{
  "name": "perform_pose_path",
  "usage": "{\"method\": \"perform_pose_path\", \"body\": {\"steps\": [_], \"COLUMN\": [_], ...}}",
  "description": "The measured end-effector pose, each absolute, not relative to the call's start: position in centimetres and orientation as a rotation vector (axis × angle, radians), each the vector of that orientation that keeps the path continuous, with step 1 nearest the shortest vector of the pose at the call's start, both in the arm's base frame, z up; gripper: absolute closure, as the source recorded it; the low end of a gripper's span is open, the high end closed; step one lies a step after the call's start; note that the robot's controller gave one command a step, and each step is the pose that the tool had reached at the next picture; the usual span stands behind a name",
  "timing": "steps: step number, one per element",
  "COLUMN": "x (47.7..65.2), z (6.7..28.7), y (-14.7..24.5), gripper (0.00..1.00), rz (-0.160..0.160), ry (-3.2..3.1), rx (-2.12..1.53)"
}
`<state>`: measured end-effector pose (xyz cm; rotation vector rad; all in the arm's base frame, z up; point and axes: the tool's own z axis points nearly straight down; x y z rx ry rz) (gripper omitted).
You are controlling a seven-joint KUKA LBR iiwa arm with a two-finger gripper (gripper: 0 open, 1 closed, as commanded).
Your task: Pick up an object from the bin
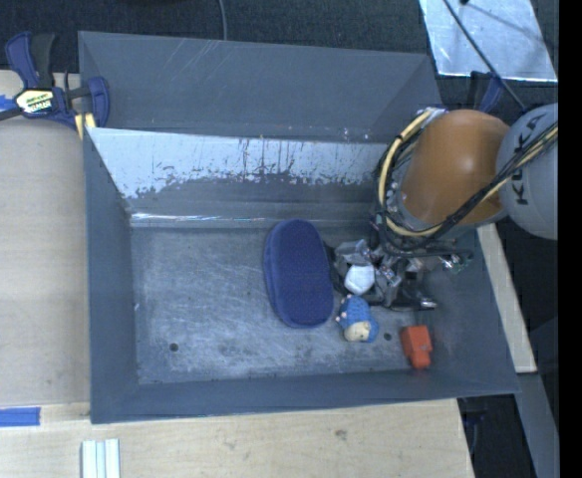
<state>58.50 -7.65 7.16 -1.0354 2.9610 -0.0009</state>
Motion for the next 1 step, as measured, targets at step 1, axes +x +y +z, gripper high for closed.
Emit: {"method": "perform_pose_path", "body": {"steps": [1], "x": [57.69], "z": [20.64], "y": [-9.01], "gripper": [1.0], "rz": [-0.009], "ry": [2.946], "rx": [-1.058]}}
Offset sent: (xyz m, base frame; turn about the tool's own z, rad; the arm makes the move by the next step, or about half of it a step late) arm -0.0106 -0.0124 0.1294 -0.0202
